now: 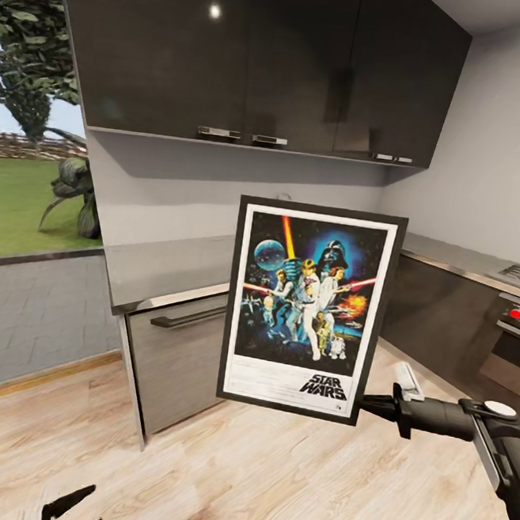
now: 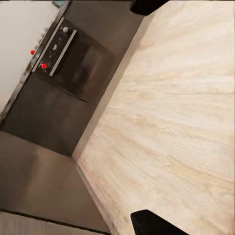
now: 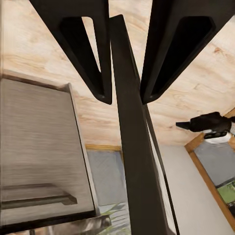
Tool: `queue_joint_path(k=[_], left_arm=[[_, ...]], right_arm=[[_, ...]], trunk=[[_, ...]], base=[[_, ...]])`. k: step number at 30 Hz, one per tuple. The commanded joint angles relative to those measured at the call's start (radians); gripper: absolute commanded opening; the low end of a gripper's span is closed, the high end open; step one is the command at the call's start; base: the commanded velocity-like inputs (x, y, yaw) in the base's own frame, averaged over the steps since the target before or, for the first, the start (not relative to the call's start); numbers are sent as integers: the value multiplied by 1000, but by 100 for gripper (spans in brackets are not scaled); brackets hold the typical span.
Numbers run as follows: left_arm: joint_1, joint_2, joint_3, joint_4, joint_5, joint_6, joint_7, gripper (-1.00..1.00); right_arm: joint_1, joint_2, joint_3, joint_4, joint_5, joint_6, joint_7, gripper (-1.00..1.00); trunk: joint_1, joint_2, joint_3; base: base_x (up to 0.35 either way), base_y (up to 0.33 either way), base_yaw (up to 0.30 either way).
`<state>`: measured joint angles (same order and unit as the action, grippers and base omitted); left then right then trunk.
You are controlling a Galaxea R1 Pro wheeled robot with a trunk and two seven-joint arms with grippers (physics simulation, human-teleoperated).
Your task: Pick up the poster from the kitchen countertop and hang it on one of the wall nails in the kitchen.
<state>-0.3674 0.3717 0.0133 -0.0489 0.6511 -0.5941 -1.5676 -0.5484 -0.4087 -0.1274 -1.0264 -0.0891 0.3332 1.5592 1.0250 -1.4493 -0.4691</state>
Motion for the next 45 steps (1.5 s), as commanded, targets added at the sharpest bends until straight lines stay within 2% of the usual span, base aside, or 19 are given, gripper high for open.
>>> queue_joint_path(k=[1,2,3,5,29,32,35,37,41,45], left_arm=[[90,0,-12,13,91,-29,-3,100],[105,1,-12,16,139,-35,-3,100],[123,2,-12,21,203,-42,-3,100],[131,1,-12,24,229,-44,-3,100],[134,-10,-13,24,234,-41,39,100],[134,-11,-14,24,234,-39,111,100],[134,-18,-15,22,234,-38,268,100],[134,-21,-17,21,234,-36,339,100],[134,-22,-17,19,234,-17,398,100],[134,-22,-15,18,234,-4,412,100]], right_arm=[[0,-1,-1,0,-2,11,5,-100],[0,-1,0,0,-3,11,5,-100],[1,-1,1,0,-3,10,5,-100],[3,0,2,0,-3,3,5,-100],[7,2,8,0,-1,-3,-10,-100],[7,2,9,0,-1,-3,-11,-100],[7,2,9,0,-1,-3,-10,-100],[7,2,8,0,-1,-3,-10,-100],[7,2,7,0,-1,-3,-10,-100],[7,2,7,0,-1,-3,-10,-100]], trunk=[[0,-1,-1],[0,-1,-1],[0,-1,-1],[0,-1,-1],[0,-1,-1],[0,-1,-1],[0,-1,-1],[0,-1,-1],[0,-1,-1],[0,-1,-1]], base=[[0,0,0],[0,0,0],[0,0,0],[0,0,99],[0,0,280],[0,0,293],[0,0,293],[0,0,293],[0,0,294],[0,0,294]])
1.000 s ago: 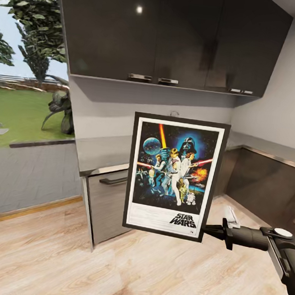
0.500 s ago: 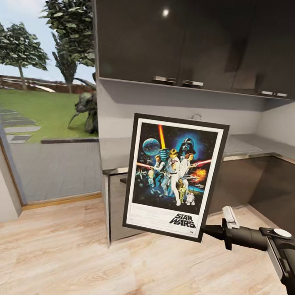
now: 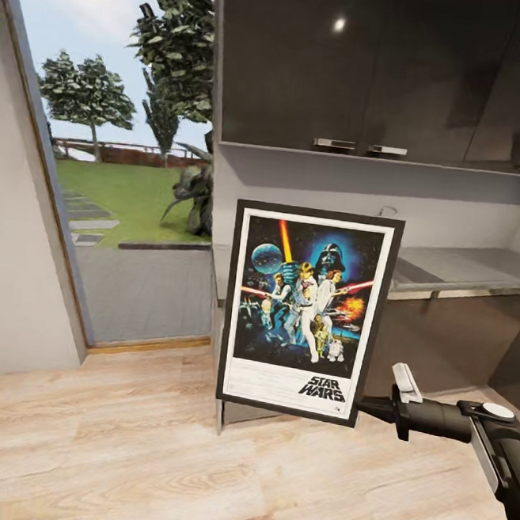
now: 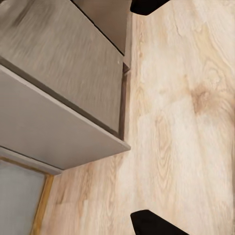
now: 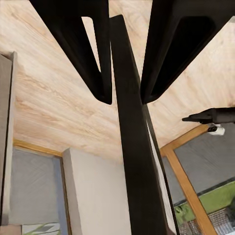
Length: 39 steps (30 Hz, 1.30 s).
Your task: Pick up the poster from the kitchen countertop and hang it on one of the wall nails in the kitchen.
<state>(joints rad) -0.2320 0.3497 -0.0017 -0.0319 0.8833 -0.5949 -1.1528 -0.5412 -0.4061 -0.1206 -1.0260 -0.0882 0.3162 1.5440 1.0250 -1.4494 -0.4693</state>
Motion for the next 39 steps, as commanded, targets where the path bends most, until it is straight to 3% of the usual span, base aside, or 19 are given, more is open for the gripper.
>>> queue_joint_path(k=[1,25,39], left_arm=[[-1,0,0,1,2,-1,-1,100],[-1,0,-4,-1,-5,3,-1,100],[-1,0,-4,-2,-7,3,-1,100]], right_arm=[[0,0,0,0,-2,14,5,-100],[0,0,-1,0,-1,13,5,-100],[0,0,-5,0,-1,15,4,-100]], trunk=[[0,-1,-1],[0,-1,-1],[0,-1,-1]], base=[[0,0,294],[44,81,293],[24,231,234]])
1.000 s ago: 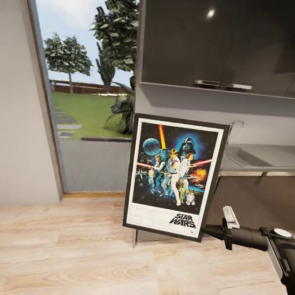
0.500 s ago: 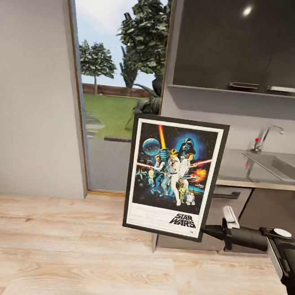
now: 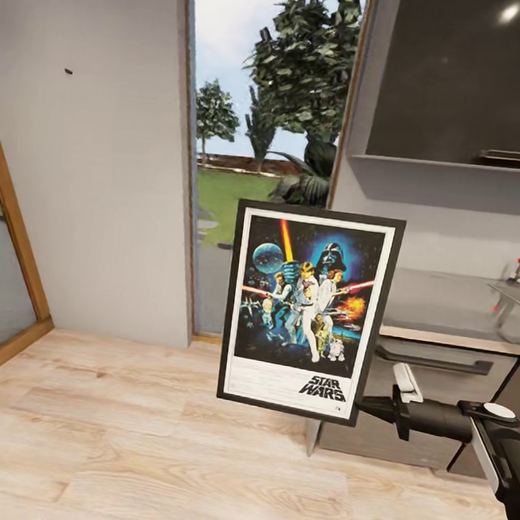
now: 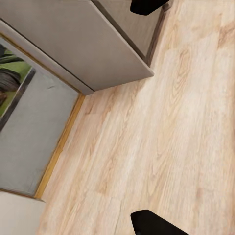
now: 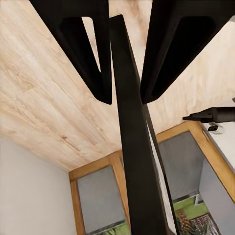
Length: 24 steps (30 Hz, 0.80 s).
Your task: Pick up the poster from the kitchen countertop and hang it on one of the wall nails in the kitchen.
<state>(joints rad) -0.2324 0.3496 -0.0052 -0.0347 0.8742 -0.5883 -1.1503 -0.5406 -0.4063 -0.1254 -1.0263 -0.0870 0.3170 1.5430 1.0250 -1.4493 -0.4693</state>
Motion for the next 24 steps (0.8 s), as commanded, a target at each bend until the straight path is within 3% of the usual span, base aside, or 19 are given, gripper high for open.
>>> queue_joint_path(k=[1,5,24], left_arm=[[-1,0,-1,1,2,-4,-3,100],[-1,0,-2,0,2,-4,-3,100],[-1,0,-5,-1,2,-4,-3,100]], right_arm=[[-1,0,0,0,-2,14,5,-100],[-1,0,-2,1,-2,14,5,-100],[-1,0,-2,2,-2,14,5,-100]], trunk=[[0,-1,-1],[0,-1,-1],[-73,132,43]], base=[[16,34,13],[6,14,5],[0,0,0]])
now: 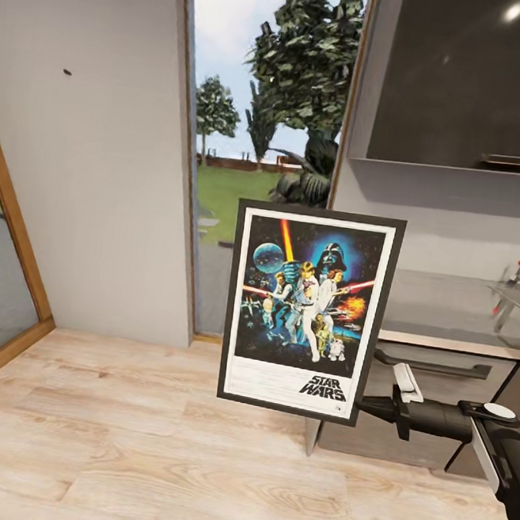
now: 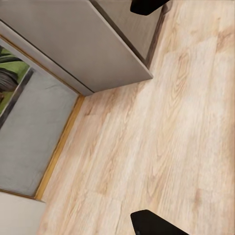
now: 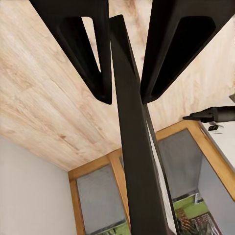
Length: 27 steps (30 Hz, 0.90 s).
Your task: Pick up the poster from the kitchen countertop and hang it on one of the wall nails in the kitchen.
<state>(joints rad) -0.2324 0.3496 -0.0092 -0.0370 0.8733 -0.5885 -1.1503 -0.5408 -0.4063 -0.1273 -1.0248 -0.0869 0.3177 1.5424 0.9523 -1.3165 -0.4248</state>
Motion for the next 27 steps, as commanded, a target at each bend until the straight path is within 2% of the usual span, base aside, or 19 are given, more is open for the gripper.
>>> queue_joint_path(k=[1,10,27], left_arm=[[-1,0,-1,1,3,-4,-3,100],[-1,0,-3,0,3,-4,-3,100],[-1,-1,-8,0,2,-4,-2,100]], right_arm=[[-1,0,0,0,-2,14,5,-100],[-1,0,0,0,-2,14,5,-100],[1,7,0,0,-3,14,4,-100]], trunk=[[-4,7,0],[-38,70,17],[-104,189,69]], base=[[0,0,0],[0,0,0],[0,0,0]])
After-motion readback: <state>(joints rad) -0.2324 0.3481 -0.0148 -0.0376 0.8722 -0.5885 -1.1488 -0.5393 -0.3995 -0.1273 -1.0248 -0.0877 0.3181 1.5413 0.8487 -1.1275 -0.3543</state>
